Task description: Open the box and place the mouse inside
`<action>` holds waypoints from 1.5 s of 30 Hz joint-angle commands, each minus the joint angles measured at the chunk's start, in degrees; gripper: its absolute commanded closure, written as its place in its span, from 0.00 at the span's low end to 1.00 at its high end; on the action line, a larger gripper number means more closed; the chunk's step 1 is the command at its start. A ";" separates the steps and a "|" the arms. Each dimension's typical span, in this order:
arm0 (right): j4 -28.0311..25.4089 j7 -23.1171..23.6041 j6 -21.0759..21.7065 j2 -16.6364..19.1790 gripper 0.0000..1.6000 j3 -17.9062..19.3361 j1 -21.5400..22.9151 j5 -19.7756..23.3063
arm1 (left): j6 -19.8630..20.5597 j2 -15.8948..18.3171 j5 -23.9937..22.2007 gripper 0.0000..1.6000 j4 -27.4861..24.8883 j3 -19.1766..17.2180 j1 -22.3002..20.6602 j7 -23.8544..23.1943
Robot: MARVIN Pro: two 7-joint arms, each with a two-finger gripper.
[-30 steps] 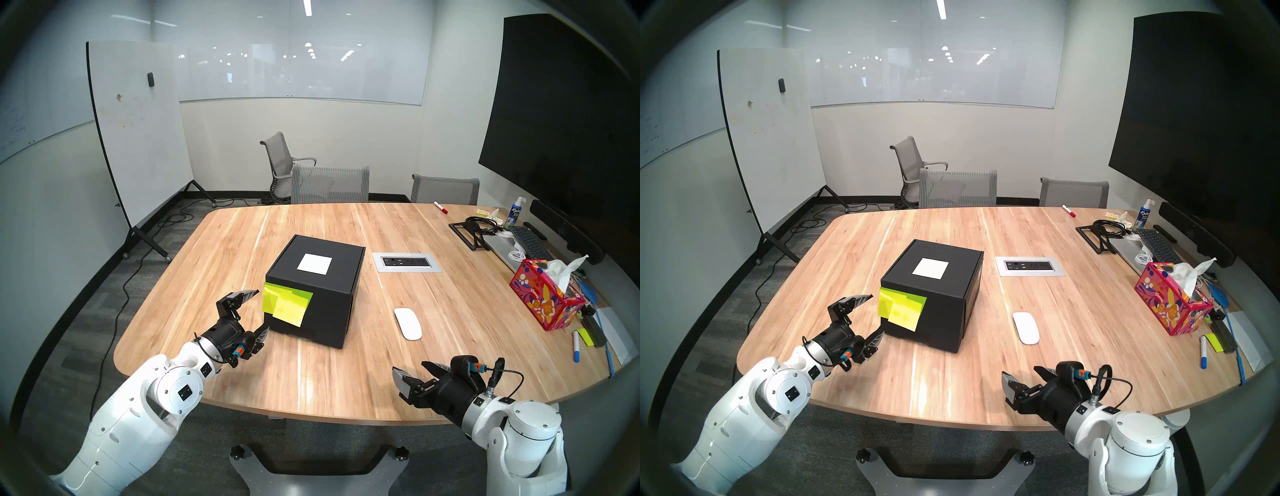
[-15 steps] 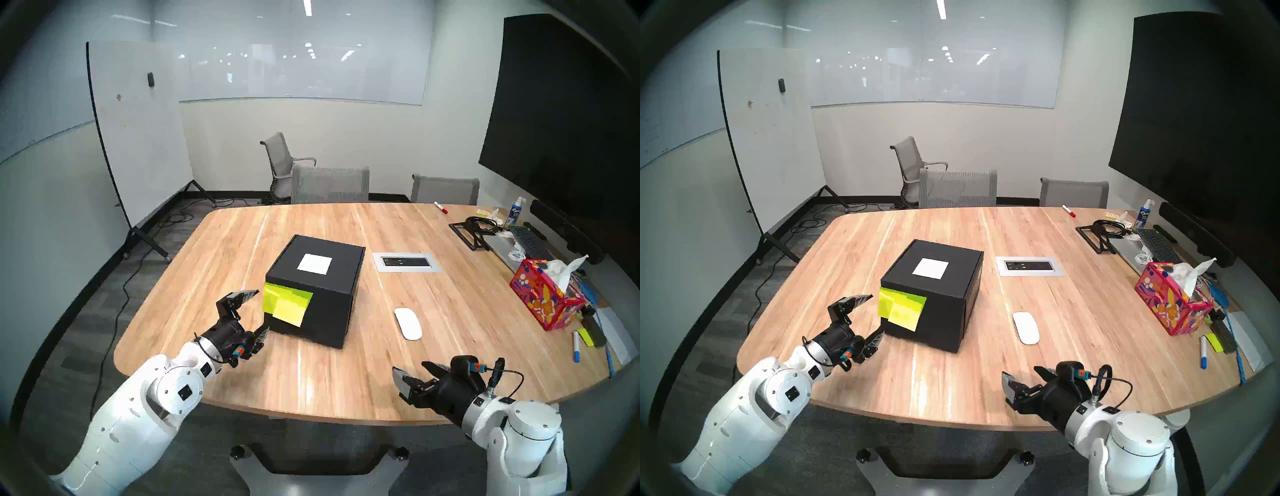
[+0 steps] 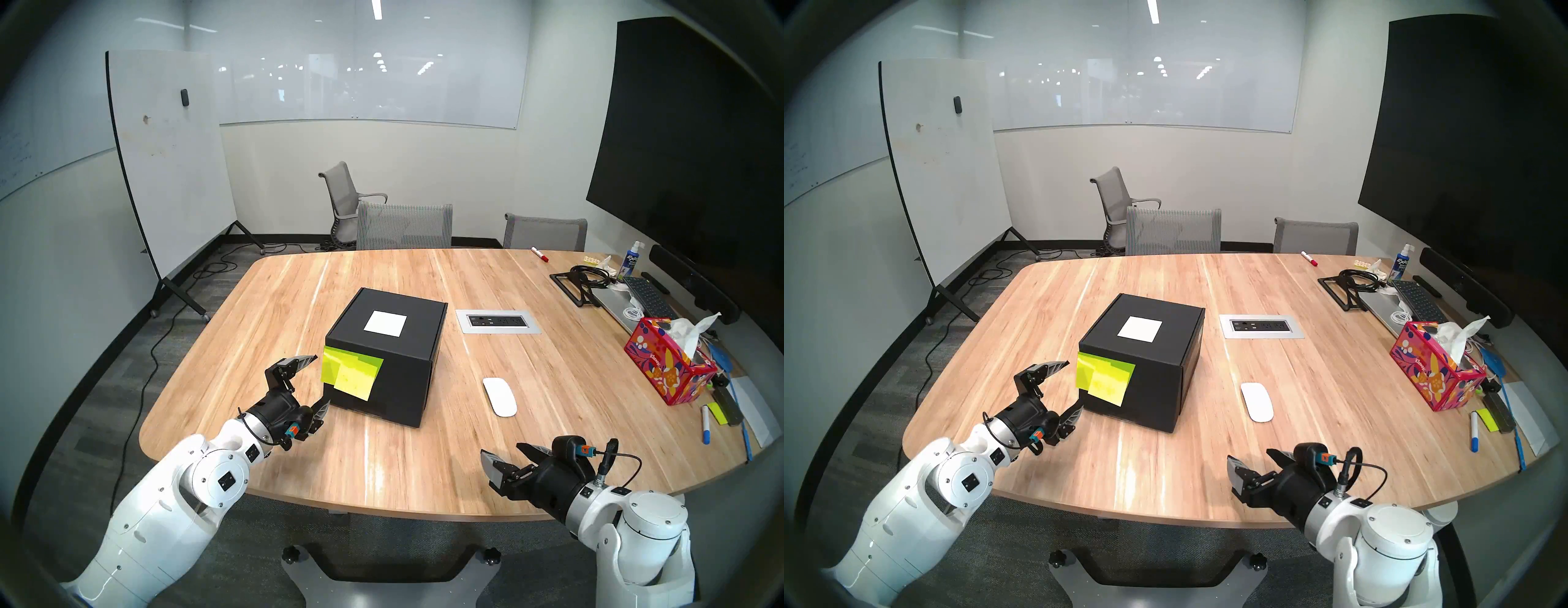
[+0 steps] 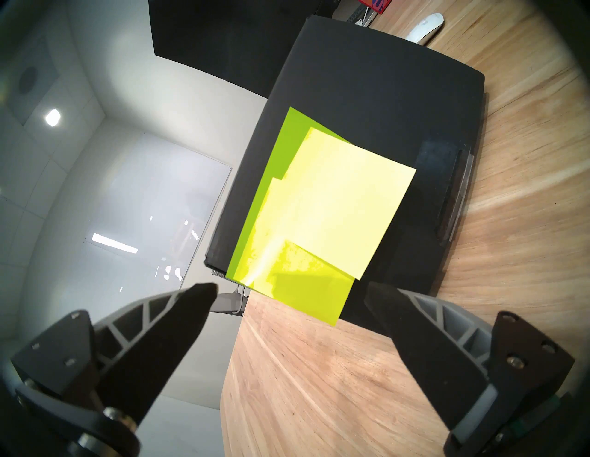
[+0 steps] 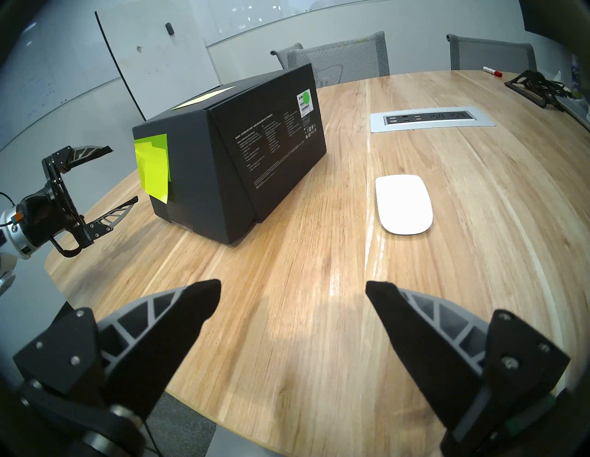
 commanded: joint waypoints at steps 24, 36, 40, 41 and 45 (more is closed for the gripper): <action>-1.37 0.09 -0.23 0.00 0.00 0.16 0.27 -0.19 | -0.89 3.14 2.32 0.00 0.00 -0.62 1.88 0.13; -1.36 0.17 -0.23 -0.06 0.00 0.18 0.29 -0.26 | 0.69 3.12 6.26 0.00 -1.68 0.16 3.28 0.28; -1.35 0.20 -0.23 -0.09 0.00 0.19 0.30 -0.29 | 2.19 2.96 7.71 0.00 -2.93 0.50 3.92 -0.08; -1.35 0.21 -0.23 -0.09 0.00 0.20 0.30 -0.30 | 2.54 2.92 8.00 0.00 -3.20 0.56 4.08 -0.08; -1.35 0.24 -0.23 -0.12 0.00 0.21 0.31 -0.33 | 4.86 2.93 9.20 0.00 -4.85 1.15 4.33 -1.58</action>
